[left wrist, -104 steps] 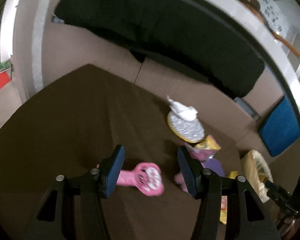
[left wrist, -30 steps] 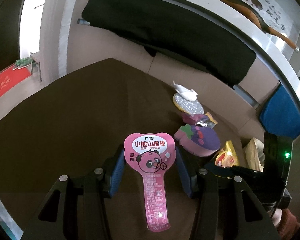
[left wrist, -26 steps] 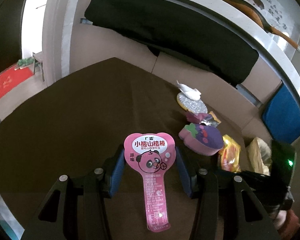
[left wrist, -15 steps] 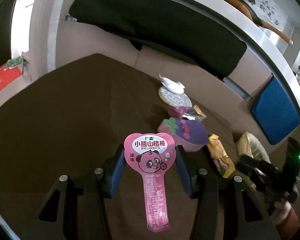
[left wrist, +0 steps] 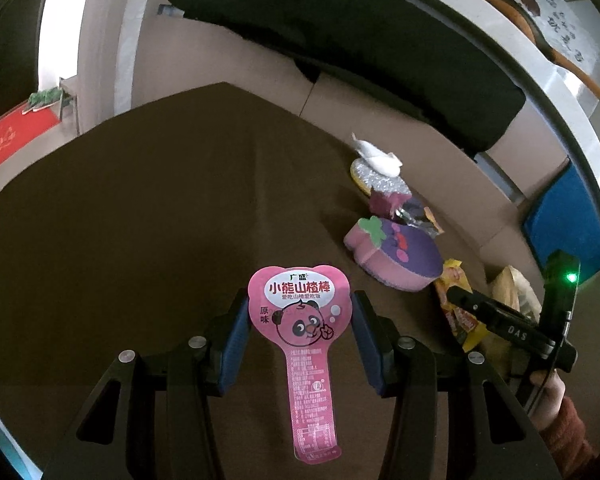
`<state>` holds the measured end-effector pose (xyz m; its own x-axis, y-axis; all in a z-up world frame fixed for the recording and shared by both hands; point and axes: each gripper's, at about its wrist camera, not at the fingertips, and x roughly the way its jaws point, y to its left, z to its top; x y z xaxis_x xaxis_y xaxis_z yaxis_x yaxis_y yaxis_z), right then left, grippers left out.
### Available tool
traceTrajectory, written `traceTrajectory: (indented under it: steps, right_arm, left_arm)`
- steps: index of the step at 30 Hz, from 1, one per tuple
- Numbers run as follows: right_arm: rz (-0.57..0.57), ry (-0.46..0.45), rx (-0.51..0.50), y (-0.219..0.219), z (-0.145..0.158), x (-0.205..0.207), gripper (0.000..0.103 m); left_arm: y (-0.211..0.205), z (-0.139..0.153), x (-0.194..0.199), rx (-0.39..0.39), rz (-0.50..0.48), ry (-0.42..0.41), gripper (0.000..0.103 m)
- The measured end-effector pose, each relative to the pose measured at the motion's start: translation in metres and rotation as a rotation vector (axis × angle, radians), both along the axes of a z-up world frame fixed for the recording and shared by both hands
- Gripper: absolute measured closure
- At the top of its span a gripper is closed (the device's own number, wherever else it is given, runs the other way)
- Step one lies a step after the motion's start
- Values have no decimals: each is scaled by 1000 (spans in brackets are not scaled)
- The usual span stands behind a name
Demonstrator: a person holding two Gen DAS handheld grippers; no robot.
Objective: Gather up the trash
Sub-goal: 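Grasp the yellow nabati wafer bag with the right gripper while the left gripper holds the pink packet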
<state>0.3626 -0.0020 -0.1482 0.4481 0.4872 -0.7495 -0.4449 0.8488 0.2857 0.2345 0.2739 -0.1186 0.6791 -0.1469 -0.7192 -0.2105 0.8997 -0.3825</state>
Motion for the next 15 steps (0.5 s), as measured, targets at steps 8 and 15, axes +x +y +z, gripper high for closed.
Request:
traceTrajectory:
  steps: [8, 15]
  right_arm:
    - [47, -47, -138, 15, -1, -7, 40]
    - [59, -58, -220, 19, 0, -5, 52]
  left_arm:
    - [-11, -2, 3, 11, -20, -5, 53]
    - [-21, 10, -2, 82, -28, -37, 53]
